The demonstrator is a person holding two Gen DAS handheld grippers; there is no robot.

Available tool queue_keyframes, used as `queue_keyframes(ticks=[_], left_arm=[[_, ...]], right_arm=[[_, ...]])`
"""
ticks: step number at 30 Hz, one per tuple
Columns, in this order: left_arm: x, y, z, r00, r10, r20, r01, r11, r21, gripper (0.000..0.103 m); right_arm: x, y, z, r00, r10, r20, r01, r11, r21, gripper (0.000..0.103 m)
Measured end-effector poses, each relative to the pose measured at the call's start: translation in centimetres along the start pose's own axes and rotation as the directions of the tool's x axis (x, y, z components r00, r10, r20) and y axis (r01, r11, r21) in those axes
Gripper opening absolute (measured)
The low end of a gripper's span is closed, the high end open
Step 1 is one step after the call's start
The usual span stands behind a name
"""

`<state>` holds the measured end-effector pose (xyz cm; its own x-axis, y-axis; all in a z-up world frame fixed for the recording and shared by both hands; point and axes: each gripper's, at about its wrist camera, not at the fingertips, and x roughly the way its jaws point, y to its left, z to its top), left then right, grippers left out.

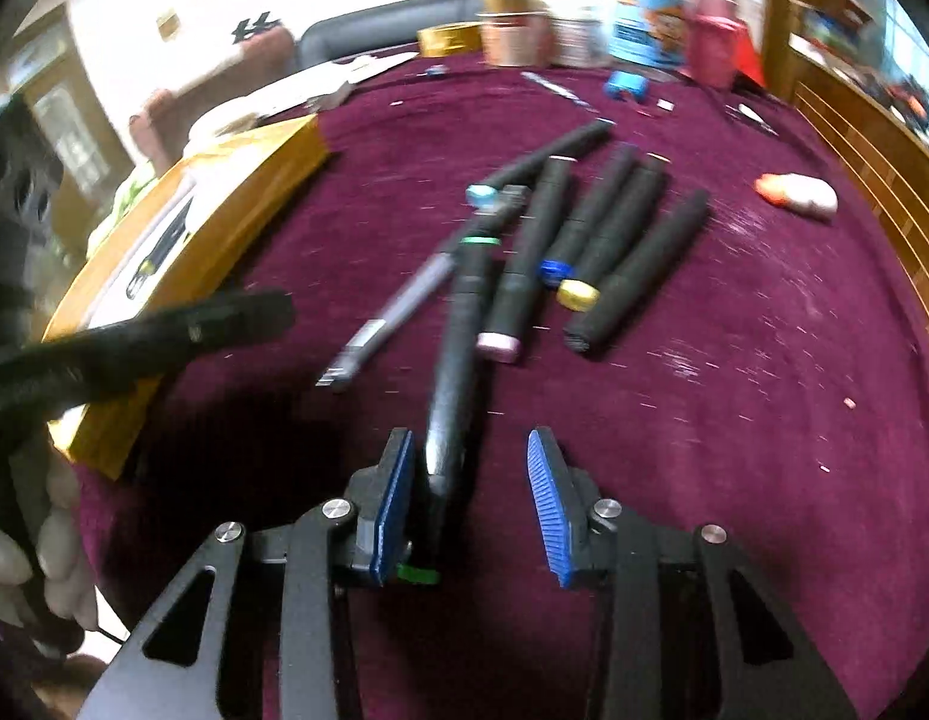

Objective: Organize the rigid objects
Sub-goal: 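Grasp the clear ballpoint pen with the left gripper, then carry the pen and marker into the tray and open both grippers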

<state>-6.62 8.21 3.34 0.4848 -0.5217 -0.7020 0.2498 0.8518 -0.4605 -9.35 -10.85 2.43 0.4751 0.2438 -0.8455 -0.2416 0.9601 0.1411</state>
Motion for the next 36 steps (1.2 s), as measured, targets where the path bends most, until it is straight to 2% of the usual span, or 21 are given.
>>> queue_keyframes(ticks=[7, 10, 11, 13, 15, 18, 22, 25, 27, 31, 34, 36], left_arm=[[5.1, -2.7, 1.0, 0.989, 0.132, -0.071, -0.122, 0.983, 0.138, 0.013], [6.7, -3.8, 2.3, 0.979, 0.201, -0.039, -0.189, 0.960, 0.207, 0.012], [7.2, -4.2, 2.7, 0.973, 0.230, -0.032, -0.216, 0.947, 0.237, 0.008], [7.6, -4.6, 2.7, 0.967, 0.254, -0.020, -0.239, 0.931, 0.277, 0.006], [7.2, -4.3, 2.4, 0.972, 0.235, -0.021, -0.220, 0.937, 0.273, 0.006], [5.6, -2.4, 2.0, 0.988, 0.148, -0.045, -0.138, 0.974, 0.180, 0.006], [3.2, -1.3, 1.4, 0.995, 0.102, -0.013, -0.099, 0.988, 0.117, 0.006], [1.1, -0.8, 0.9, 0.998, 0.058, 0.021, -0.060, 0.994, 0.086, 0.006], [-0.5, -0.4, 0.8, 0.999, 0.028, 0.046, -0.031, 0.997, 0.068, 0.006], [-4.0, 1.1, 0.5, 0.995, -0.020, 0.095, 0.019, 1.000, 0.019, 0.006], [-6.8, 3.8, 0.5, 0.991, -0.004, 0.135, 0.008, 1.000, -0.030, 0.006], [-8.5, 6.1, 0.6, 0.987, 0.033, 0.157, -0.023, 0.998, -0.066, 0.006]], right_arm=[[-0.2, -0.6, 0.6, 1.000, -0.013, 0.001, 0.013, 1.000, -0.002, 0.035], [0.2, -0.6, 1.0, 1.000, -0.013, -0.002, 0.013, 1.000, -0.017, 0.035], [0.3, -0.7, 1.0, 1.000, -0.013, -0.005, 0.012, 1.000, -0.022, 0.035], [0.4, -0.6, 1.2, 1.000, -0.018, -0.012, 0.017, 0.999, -0.034, 0.035], [0.7, -0.3, 1.4, 1.000, -0.026, -0.017, 0.025, 0.998, -0.049, 0.035], [1.3, 0.5, 2.0, 0.999, -0.045, -0.019, 0.044, 0.997, -0.066, 0.035], [2.2, 1.7, 2.8, 0.998, -0.069, -0.003, 0.069, 0.993, -0.091, 0.035], [2.4, 1.9, 2.9, 0.996, -0.085, 0.017, 0.086, 0.992, -0.093, 0.022], [2.3, 1.7, 2.9, 0.998, -0.064, 0.018, 0.065, 0.995, -0.074, 0.013], [1.4, 0.7, 2.9, 0.998, 0.056, 0.007, -0.057, 0.998, 0.020, 0.013], [0.1, 1.1, 3.1, 0.987, 0.157, 0.025, -0.158, 0.986, 0.058, 0.013], [-0.5, 1.9, 3.6, 0.975, 0.218, 0.033, -0.220, 0.973, 0.070, 0.013]])
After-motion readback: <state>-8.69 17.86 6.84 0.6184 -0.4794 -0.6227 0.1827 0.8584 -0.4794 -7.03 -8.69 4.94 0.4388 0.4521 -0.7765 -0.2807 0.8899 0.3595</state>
